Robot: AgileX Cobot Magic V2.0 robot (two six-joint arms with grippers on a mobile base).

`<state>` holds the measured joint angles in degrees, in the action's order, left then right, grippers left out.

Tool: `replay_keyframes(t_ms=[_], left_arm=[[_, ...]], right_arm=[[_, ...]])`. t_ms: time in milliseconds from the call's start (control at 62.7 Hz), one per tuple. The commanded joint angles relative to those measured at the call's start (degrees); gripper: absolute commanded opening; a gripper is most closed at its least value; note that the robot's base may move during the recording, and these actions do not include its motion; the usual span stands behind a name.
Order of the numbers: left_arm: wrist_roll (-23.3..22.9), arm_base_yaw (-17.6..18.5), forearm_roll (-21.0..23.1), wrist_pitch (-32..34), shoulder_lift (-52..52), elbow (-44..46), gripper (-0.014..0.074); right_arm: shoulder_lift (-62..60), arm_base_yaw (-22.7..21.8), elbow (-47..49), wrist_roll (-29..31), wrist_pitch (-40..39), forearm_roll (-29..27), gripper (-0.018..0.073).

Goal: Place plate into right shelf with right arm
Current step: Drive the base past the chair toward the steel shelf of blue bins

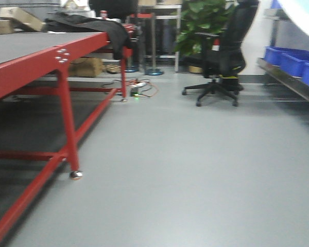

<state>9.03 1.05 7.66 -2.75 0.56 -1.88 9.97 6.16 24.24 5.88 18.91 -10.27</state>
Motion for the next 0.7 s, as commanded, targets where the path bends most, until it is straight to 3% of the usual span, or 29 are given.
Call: replay_keyframes(t_ms=[0,686], left_arm=[[-0.4,0.1,0.5,5.2,0.6,-0.6,-0.0128],[-0.4,0.1,0.5,5.2,0.6,-0.6,-0.0128]], right_arm=[[0.7,-0.2,1.6,0.3,-5.6,-0.3,0.0054],[0.7,-0.2,1.6,0.3,-5.6,-0.3,0.0054]])
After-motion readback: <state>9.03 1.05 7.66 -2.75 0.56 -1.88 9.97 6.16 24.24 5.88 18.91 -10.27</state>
